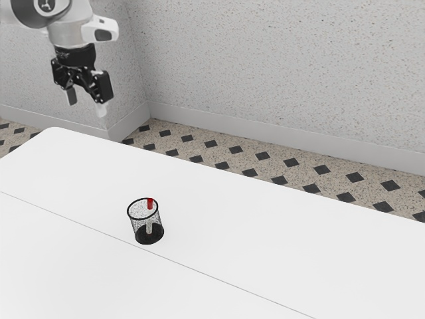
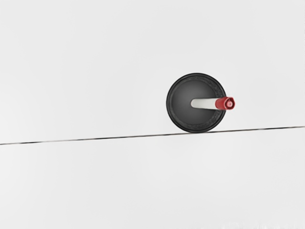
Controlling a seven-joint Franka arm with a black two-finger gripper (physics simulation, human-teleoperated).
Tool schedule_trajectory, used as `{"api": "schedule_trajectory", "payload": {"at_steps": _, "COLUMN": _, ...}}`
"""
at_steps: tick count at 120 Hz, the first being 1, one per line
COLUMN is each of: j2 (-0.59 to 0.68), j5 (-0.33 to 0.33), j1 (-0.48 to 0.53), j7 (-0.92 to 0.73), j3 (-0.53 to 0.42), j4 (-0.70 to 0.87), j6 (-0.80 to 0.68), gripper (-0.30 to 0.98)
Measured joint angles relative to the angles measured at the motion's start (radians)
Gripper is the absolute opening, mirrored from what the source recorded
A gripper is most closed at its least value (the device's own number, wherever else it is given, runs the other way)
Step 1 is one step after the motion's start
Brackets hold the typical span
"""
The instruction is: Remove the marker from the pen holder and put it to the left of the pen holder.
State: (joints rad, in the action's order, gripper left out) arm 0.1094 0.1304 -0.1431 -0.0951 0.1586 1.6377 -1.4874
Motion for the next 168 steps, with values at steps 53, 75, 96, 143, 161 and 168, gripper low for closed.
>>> {"api": "schedule_trajectory", "payload": {"at_steps": 53, "j2": -0.146, "j5": -0.068, "j1": -0.03, "j7": 0.009, "j3": -0.052, "j4": 0.253, "j6": -0.17, "gripper": 0.68}}
{"api": "schedule_trajectory", "payload": {"at_steps": 75, "j2": -0.225, "j5": -0.097, "j1": -0.025, "j7": -0.009, "j3": -0.054, "j4": 0.304, "j6": -0.356, "gripper": 0.67}}
{"api": "schedule_trajectory", "payload": {"at_steps": 96, "j2": -0.242, "j5": -0.108, "j1": -0.02, "j7": -0.023, "j3": -0.054, "j4": 0.369, "j6": -0.499, "gripper": 0.67}}
{"api": "schedule_trajectory", "payload": {"at_steps": 143, "j2": -0.283, "j5": -0.116, "j1": -0.009, "j7": -0.061, "j3": -0.053, "j4": 0.396, "j6": -0.63, "gripper": 0.64}}
{"api": "schedule_trajectory", "payload": {"at_steps": 161, "j2": -0.262, "j5": -0.12, "j1": -0.007, "j7": -0.07, "j3": -0.052, "j4": 0.421, "j6": -0.649, "gripper": 0.64}}
{"api": "schedule_trajectory", "payload": {"at_steps": 168, "j2": -0.254, "j5": -0.12, "j1": -0.007, "j7": -0.073, "j3": -0.052, "j4": 0.432, "j6": -0.653, "gripper": 0.64}}
